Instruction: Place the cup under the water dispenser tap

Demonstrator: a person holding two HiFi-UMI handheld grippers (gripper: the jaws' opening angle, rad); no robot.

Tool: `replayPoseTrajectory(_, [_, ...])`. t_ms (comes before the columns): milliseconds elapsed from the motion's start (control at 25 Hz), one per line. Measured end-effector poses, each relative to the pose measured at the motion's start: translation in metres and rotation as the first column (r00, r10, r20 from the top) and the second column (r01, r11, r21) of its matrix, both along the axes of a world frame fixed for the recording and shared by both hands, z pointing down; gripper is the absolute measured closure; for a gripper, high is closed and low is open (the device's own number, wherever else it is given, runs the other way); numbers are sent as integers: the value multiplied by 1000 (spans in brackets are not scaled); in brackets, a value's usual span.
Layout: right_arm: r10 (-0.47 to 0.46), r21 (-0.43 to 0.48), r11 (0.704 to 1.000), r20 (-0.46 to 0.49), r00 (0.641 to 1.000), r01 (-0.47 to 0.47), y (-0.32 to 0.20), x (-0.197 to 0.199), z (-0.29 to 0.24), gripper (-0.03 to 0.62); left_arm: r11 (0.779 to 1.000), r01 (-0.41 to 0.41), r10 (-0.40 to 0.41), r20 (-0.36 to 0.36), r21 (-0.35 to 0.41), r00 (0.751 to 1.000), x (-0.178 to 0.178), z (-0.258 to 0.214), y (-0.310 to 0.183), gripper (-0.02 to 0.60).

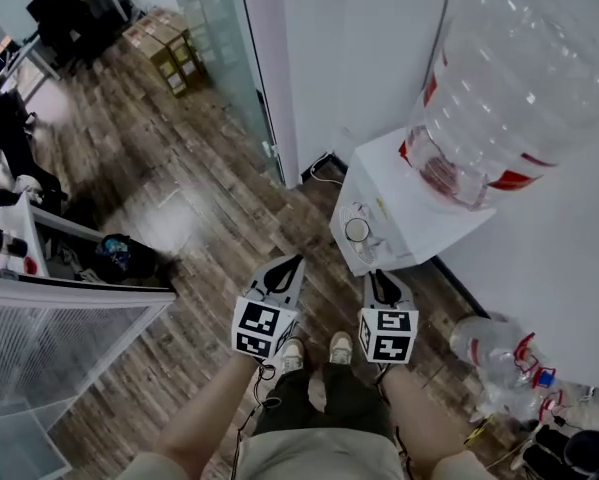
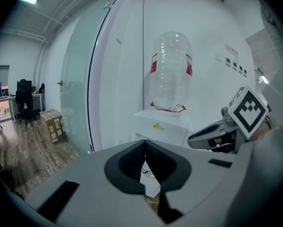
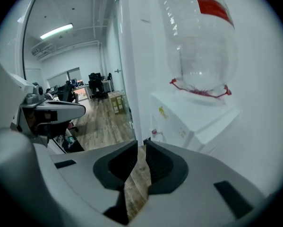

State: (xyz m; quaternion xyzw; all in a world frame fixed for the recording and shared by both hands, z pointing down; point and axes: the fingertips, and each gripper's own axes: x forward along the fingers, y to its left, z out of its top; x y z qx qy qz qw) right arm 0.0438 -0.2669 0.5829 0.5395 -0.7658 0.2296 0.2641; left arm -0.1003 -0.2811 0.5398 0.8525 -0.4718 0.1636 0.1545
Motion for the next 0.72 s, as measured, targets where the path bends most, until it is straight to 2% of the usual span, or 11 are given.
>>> replayPoseTrajectory(200, [-39, 100, 994, 15, 999, 38, 9, 1, -73, 540, 999, -9, 9, 9, 44, 1000, -1, -55, 16, 577])
replayPoseTrajectory(440, [-91, 183, 980, 95, 991, 73, 26, -7, -159, 560, 994, -11, 11, 1, 110, 1000, -5, -120, 35, 577])
replayPoseTrajectory(600, [-137, 254, 961, 97, 986, 109, 37, -9, -208, 563, 979, -50, 37, 68, 195, 997, -3, -164, 49, 577])
replayPoseTrajectory(720, [-172, 299, 943, 77, 982, 142, 48, -8, -237, 575, 967, -74, 62, 54, 243, 997, 1, -196, 64, 575])
